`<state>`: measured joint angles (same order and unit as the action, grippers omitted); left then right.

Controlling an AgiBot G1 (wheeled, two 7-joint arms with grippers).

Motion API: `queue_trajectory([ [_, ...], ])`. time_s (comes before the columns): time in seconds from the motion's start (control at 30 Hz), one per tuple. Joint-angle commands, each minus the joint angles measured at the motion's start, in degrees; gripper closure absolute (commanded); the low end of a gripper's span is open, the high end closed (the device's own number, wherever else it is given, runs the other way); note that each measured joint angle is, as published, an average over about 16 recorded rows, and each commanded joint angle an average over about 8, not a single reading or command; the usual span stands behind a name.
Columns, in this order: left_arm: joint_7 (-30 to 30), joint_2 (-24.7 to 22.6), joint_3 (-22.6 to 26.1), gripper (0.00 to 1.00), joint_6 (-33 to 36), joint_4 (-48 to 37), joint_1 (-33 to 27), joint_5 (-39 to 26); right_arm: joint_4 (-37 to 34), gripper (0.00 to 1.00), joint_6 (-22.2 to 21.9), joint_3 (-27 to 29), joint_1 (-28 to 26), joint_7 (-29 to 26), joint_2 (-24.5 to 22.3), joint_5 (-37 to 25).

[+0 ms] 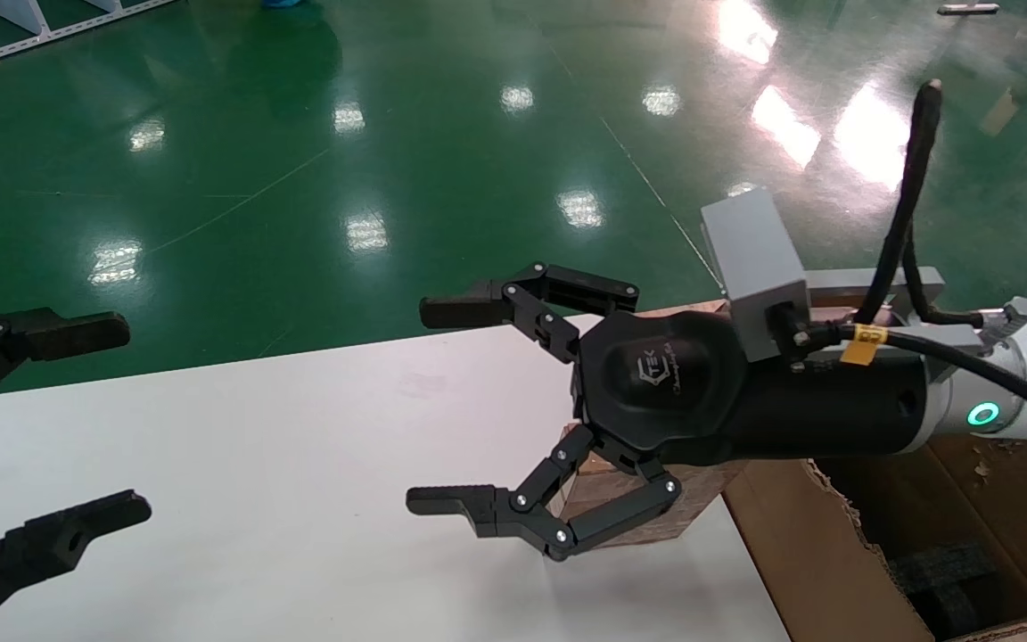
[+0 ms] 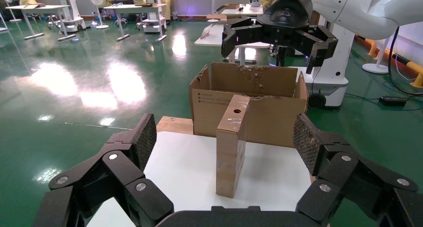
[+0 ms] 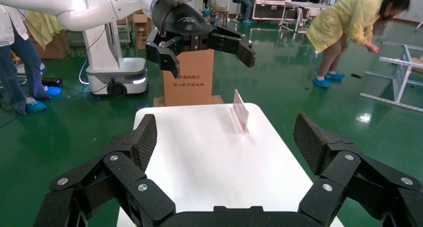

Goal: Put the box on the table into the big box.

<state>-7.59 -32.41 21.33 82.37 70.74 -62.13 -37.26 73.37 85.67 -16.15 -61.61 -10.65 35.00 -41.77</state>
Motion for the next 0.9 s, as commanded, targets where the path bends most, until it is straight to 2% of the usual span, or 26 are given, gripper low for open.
queue_trajectory([
  [0.03,0.00,0.00,0.00,0.00,0.00,0.00,0.00,0.00,0.00,0.00,0.00,0.00,0.00,0.00,0.00,0.00],
  [0.43,0.00,0.00,0.00,0.02,0.00,0.00,0.00,0.00,0.02,0.00,0.01,0.01,0.00,-0.01,-0.01,-0.03],
  [0.5,0.00,0.00,0.00,0.14,0.00,0.00,0.00,0.00,0.04,0.00,0.05,-0.01,-0.01,0.07,-0.09,-0.18],
  [0.67,0.00,0.00,0.00,0.74,0.00,0.00,0.00,0.00,-0.48,0.00,0.46,-0.27,-0.24,0.95,-0.86,-1.73],
  [0.73,0.00,0.00,0.00,0.93,0.00,0.00,0.00,0.00,-1.21,0.00,0.77,-0.41,-0.45,1.68,-1.36,-2.80],
  [0.8,0.00,0.00,0.00,1.00,0.00,0.00,0.00,0.00,-2.36,0.00,1.14,-0.55,-0.73,2.56,-1.83,-3.91],
  [0.9,0.00,0.00,0.00,1.00,0.00,0.00,0.00,0.00,-4.78,0.00,1.78,-0.75,-1.32,4.17,-2.46,-5.59],
])
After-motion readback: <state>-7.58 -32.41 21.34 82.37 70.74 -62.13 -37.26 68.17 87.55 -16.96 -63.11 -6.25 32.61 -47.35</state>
